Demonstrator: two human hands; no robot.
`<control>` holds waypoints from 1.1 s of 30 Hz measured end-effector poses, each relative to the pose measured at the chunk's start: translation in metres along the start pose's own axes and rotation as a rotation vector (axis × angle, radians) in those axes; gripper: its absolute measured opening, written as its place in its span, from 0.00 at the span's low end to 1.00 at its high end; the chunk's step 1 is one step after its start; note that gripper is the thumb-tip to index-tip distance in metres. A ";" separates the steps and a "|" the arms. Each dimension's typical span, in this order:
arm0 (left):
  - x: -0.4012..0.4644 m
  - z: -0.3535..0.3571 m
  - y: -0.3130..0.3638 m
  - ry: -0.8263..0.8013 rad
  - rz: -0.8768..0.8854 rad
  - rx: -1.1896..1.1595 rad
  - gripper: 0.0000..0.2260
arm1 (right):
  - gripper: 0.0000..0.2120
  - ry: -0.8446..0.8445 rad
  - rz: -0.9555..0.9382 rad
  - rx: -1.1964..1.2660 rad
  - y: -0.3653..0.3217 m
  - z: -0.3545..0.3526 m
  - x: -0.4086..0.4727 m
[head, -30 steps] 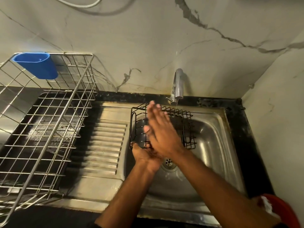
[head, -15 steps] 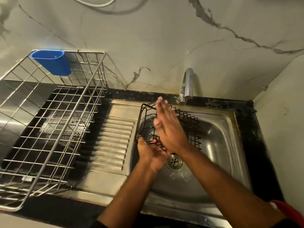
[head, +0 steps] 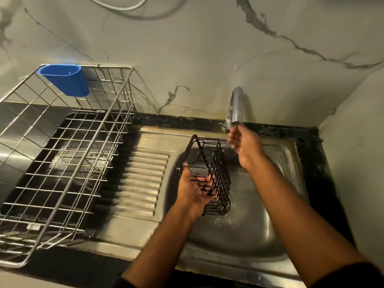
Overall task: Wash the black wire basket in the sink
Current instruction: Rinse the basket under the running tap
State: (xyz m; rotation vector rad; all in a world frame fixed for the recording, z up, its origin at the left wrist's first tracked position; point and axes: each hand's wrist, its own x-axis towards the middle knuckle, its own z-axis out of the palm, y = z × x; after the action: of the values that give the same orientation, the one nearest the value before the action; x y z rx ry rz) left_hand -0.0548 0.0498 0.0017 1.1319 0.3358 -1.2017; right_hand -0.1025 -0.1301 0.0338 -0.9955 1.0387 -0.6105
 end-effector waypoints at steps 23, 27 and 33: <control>0.023 0.036 0.007 -0.090 0.256 0.913 0.10 | 0.08 -0.154 -0.330 -0.616 -0.029 -0.044 -0.022; 0.024 0.035 -0.005 -0.158 0.394 1.067 0.13 | 0.11 -0.032 -0.383 -0.822 -0.030 -0.056 -0.021; 0.018 0.025 -0.010 -0.320 0.513 1.001 0.12 | 0.16 -0.365 -0.209 -0.941 -0.007 -0.062 -0.037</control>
State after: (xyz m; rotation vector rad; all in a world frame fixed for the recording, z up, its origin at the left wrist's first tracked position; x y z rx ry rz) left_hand -0.0646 0.0200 -0.0056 1.6869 -0.8558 -1.0505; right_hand -0.1737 -0.1266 0.0457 -1.9714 0.8881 -0.0534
